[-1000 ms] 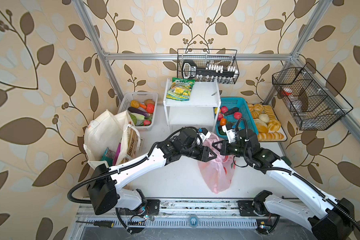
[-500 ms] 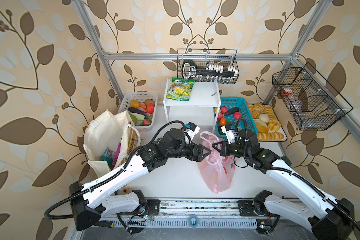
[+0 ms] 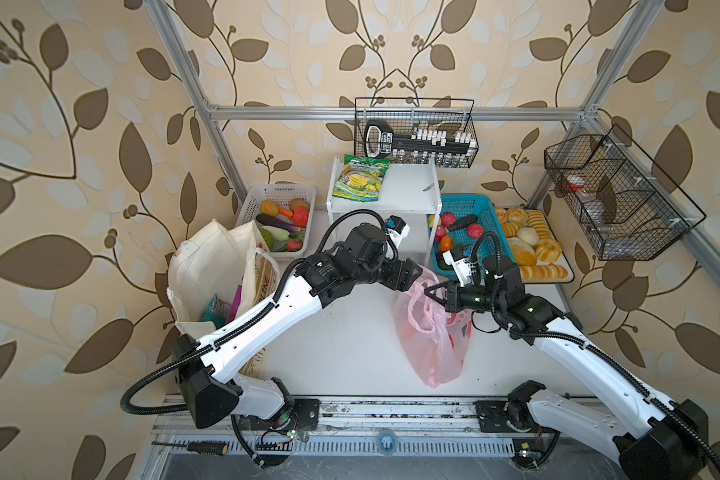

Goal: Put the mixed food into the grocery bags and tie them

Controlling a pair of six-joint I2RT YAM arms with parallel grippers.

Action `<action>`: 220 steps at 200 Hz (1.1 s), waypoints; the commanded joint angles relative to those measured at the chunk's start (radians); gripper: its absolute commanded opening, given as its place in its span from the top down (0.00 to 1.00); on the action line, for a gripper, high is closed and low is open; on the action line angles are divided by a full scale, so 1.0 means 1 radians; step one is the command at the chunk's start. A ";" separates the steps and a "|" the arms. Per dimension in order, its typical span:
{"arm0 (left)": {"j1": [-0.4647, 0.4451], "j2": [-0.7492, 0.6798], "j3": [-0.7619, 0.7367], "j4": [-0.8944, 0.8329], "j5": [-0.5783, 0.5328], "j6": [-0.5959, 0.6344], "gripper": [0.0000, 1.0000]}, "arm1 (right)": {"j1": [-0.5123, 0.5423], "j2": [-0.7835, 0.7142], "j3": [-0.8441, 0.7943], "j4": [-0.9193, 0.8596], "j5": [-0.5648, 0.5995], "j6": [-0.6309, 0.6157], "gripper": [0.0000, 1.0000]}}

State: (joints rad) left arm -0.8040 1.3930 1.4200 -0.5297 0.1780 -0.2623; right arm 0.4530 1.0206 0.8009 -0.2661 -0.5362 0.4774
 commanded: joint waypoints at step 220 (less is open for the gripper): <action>0.035 -0.152 -0.150 -0.013 -0.137 -0.287 0.36 | -0.028 -0.024 -0.006 0.019 -0.056 -0.005 0.98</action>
State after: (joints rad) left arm -0.7998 1.2167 1.2964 -0.4767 0.1829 -0.5098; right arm 0.4252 1.0145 0.8001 -0.2653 -0.5739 0.4706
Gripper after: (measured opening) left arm 0.670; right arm 0.048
